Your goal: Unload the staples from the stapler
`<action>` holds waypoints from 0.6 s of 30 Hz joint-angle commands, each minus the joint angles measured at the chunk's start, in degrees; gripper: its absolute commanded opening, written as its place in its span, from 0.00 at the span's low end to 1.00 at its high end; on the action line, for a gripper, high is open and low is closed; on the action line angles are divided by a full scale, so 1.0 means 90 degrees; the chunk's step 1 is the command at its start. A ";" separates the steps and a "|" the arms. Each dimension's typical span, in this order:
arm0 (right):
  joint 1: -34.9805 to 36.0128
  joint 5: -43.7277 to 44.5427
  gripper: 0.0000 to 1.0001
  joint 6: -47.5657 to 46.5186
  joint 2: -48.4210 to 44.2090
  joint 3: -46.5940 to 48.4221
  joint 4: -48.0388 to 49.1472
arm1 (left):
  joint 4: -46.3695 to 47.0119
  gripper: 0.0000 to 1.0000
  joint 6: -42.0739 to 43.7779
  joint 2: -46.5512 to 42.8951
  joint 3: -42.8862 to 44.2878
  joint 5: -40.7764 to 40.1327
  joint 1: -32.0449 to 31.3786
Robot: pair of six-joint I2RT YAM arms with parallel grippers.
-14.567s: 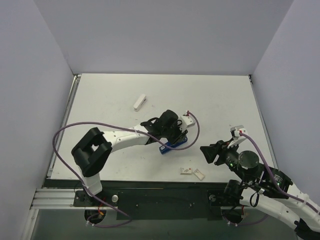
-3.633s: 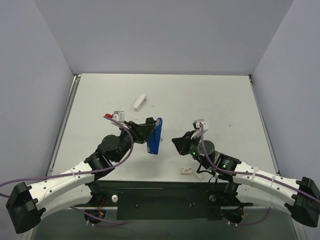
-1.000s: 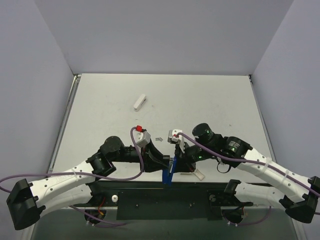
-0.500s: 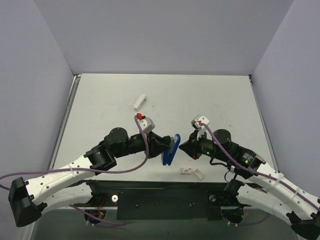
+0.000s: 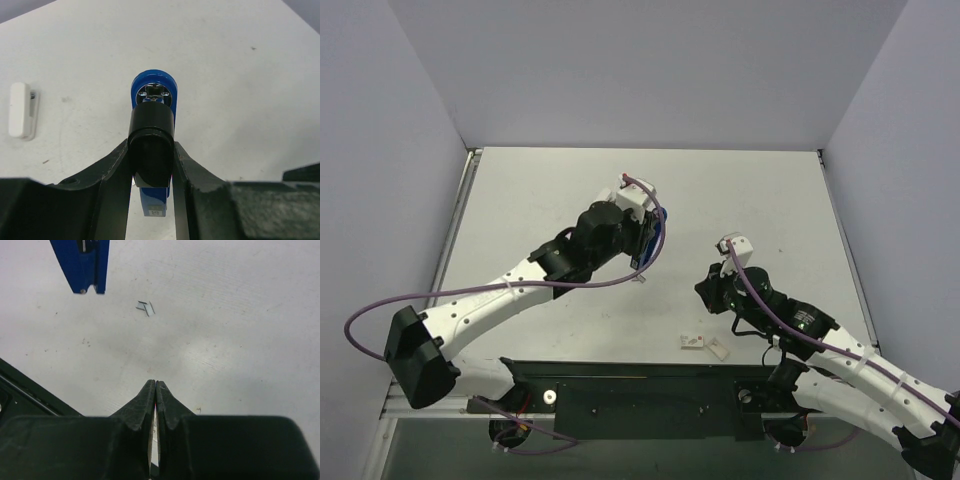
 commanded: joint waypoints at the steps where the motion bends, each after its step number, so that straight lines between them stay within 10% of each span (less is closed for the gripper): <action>1: -0.0024 0.0388 0.00 0.0363 -0.0074 -0.0229 0.0128 | -0.0061 0.00 0.0208 0.0553 0.1117 -0.0410 0.0449; 18: 0.0005 0.0027 0.00 0.0959 -0.0338 -0.0884 0.0509 | -0.2434 0.00 0.0540 0.4519 0.5190 0.0283 0.1894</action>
